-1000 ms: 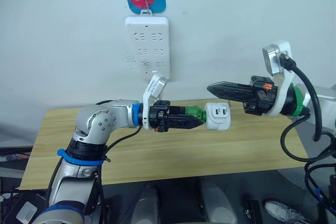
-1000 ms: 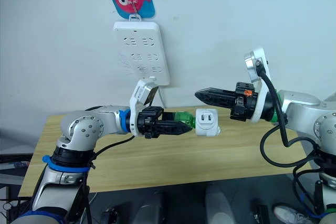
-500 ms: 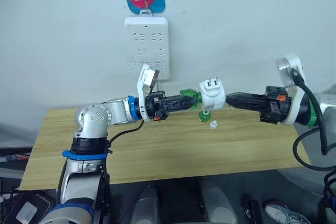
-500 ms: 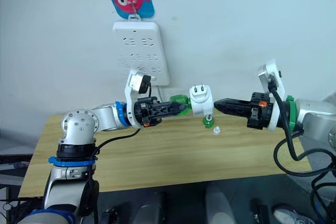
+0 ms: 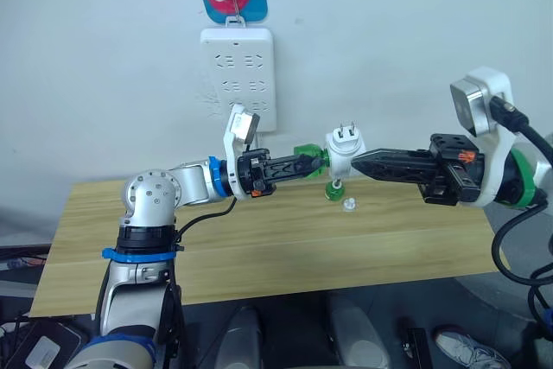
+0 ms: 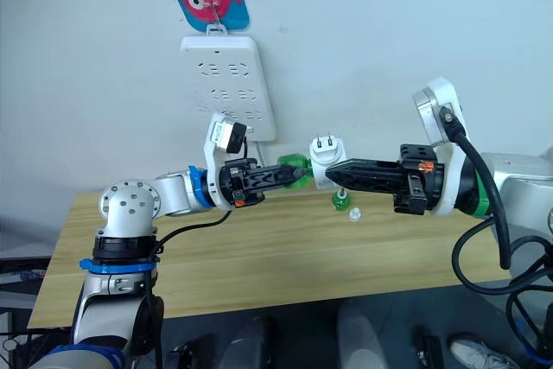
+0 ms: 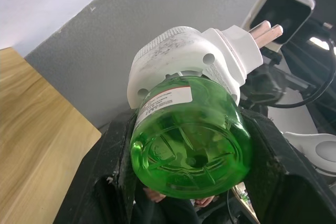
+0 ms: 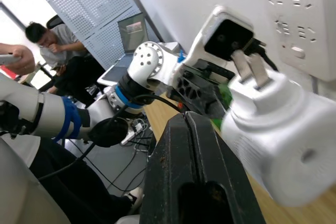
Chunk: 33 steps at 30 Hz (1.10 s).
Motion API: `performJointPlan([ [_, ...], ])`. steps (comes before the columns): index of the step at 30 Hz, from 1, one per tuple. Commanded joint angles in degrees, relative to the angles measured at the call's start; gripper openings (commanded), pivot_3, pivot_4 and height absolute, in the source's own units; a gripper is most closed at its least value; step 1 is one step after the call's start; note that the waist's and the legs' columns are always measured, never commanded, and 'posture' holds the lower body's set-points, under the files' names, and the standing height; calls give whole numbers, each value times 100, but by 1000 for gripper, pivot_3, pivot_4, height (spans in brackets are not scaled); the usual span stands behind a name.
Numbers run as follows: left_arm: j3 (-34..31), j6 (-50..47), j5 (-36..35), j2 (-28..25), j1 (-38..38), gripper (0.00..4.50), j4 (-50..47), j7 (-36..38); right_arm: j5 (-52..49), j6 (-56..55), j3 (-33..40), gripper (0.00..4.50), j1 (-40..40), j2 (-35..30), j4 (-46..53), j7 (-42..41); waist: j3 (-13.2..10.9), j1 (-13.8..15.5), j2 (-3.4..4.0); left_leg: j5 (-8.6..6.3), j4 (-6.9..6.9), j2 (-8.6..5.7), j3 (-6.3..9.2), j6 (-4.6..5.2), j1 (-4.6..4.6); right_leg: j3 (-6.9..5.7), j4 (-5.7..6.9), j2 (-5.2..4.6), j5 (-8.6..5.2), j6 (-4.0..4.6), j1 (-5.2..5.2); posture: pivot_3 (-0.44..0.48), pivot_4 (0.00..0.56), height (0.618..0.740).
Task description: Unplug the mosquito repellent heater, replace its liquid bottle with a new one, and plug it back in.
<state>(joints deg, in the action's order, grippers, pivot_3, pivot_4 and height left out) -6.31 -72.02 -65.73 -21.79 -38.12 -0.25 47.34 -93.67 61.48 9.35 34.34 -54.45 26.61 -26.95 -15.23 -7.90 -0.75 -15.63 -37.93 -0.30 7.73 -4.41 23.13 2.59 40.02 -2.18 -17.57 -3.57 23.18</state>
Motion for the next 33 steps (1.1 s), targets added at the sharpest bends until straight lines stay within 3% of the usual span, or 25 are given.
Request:
performJointPlan([
  [1,158,50,-36,-106,10,2297,-432,310,16,-104,-97,0,178,132,38,54,0,-4,0,0,0,-1,0,0,0,0,1,0,0,0,0,-200,217,740],
  [19,551,286,187,-365,66,2297,-812,919,281,-99,-169,0,297,399,-163,179,0,-2,0,0,1,0,0,-1,0,0,0,0,0,0,0,-192,213,740],
  [33,523,200,17,-340,41,2297,-1002,969,447,73,-375,0,451,714,-521,214,0,-2,1,1,0,0,0,-1,0,1,0,0,0,0,0,-184,208,740],
])
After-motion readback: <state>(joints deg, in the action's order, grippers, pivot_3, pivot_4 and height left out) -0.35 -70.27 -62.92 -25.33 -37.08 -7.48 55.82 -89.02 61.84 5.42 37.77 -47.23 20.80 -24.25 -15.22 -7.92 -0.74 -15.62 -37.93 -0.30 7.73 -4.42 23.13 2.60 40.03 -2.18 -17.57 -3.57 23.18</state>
